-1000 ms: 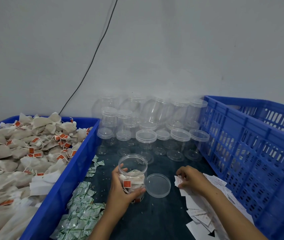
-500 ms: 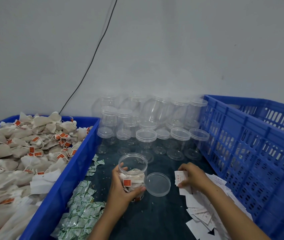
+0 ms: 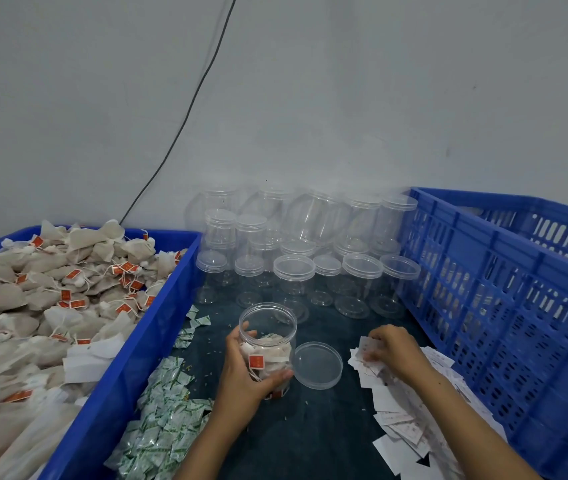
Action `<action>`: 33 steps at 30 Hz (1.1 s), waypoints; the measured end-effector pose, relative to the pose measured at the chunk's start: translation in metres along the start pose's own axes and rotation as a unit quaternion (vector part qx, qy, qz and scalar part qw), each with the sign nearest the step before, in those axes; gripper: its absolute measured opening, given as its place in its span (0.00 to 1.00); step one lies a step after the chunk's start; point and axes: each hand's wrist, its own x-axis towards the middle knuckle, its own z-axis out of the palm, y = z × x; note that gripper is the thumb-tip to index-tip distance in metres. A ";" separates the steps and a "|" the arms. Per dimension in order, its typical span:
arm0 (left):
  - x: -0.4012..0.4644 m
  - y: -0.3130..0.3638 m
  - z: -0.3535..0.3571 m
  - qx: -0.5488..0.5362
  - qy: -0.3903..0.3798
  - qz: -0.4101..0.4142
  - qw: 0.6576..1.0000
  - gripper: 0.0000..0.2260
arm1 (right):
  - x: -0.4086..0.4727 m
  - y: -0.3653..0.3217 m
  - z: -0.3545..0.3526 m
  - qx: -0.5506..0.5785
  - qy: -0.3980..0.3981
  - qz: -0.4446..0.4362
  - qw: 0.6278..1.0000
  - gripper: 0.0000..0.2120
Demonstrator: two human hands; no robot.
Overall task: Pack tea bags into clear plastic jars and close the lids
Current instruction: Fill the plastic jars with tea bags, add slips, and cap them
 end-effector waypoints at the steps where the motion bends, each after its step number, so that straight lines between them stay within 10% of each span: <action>1: 0.000 0.000 0.000 0.000 0.000 0.000 1.000 0.44 | 0.000 0.001 -0.001 0.018 -0.011 -0.001 1.000 0.12; 26: 0.000 -0.002 -0.001 0.001 -0.002 -0.006 1.000 0.44 | -0.001 0.005 0.005 0.063 -0.035 0.038 0.997 0.13; 33: 0.001 -0.002 0.000 -0.001 -0.002 -0.009 1.000 0.46 | -0.006 0.007 0.001 0.045 0.071 0.015 0.996 0.20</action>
